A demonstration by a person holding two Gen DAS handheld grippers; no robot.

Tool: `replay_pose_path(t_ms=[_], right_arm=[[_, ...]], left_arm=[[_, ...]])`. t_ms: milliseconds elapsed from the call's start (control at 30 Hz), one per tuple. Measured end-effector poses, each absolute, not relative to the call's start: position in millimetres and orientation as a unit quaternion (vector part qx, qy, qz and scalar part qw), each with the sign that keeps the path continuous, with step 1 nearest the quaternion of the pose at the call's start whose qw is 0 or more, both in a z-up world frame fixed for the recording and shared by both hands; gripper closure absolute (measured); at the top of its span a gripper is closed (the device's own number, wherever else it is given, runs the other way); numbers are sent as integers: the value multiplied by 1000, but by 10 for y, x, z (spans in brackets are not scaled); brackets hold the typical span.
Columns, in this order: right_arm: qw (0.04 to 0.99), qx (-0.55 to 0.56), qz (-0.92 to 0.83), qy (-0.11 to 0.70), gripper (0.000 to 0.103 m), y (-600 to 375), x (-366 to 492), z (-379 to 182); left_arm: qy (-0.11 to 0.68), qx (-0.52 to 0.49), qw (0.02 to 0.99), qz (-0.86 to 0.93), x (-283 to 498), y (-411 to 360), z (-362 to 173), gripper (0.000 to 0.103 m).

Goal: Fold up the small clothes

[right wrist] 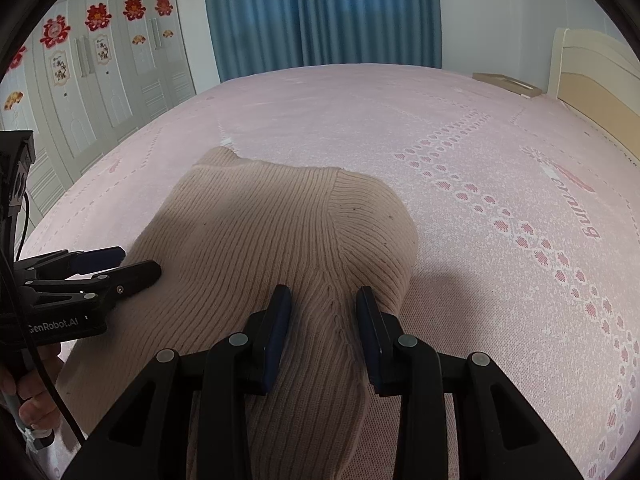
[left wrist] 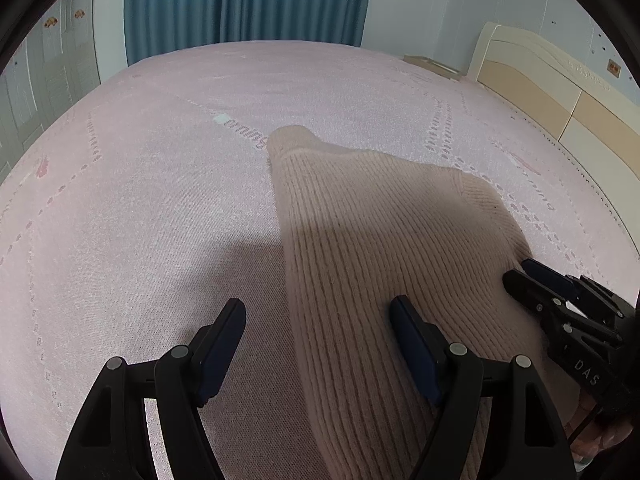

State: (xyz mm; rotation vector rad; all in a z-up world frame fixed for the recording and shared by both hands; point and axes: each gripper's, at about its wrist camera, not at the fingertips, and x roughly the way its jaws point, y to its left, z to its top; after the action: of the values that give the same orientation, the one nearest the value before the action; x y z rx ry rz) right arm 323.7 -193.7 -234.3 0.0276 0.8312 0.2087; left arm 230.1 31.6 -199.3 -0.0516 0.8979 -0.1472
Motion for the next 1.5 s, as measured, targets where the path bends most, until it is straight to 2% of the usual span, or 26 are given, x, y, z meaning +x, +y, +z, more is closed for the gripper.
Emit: replay_pose_path(t_ms=[200,367,533,700,900,1167,1200,1267,1300,1333,1400,1500], right_arm=[[908,25,111,403,70,-2068,3135,-2197],[903,5,84,422,70,-2043,2996,-2163],[904,-36,69,421,70,-2038,2748,-1778],[906,-15,51,419,70,-2141,2467,-1482],[904,25,43,425,70,-2238,2230,-1189],[904,23,7,426,69,-2191,1667,-774],[904,26,6,426,65,-2185,1595,-740],[905,30,3,425,44,-2180,1430,-670],[905,28,0,424,26,-2166,1347,-636],[906,24,-3,423,20,-2152,1287,-611],[909,11,-5,417,19,-2124,1136,-552],[914,8,-11,406,12,-2137,955,-458]], left_arm=[[430,-22,899,-82,2147,344,-1878,30],[435,-62,895,-74,2070,369,-1868,35],[441,-77,891,-77,1967,357,-1775,36],[448,-83,887,-80,1724,361,-1664,36],[428,-77,898,-73,1248,427,-1264,36],[389,-52,918,-57,683,405,-535,34],[384,-50,920,-55,607,394,-460,34],[376,-46,924,-45,446,396,-340,33],[374,-45,926,-41,374,396,-293,32],[372,-42,927,-36,299,389,-251,32],[368,-38,929,-27,149,374,-192,31],[368,-38,929,-29,50,351,-145,30]])
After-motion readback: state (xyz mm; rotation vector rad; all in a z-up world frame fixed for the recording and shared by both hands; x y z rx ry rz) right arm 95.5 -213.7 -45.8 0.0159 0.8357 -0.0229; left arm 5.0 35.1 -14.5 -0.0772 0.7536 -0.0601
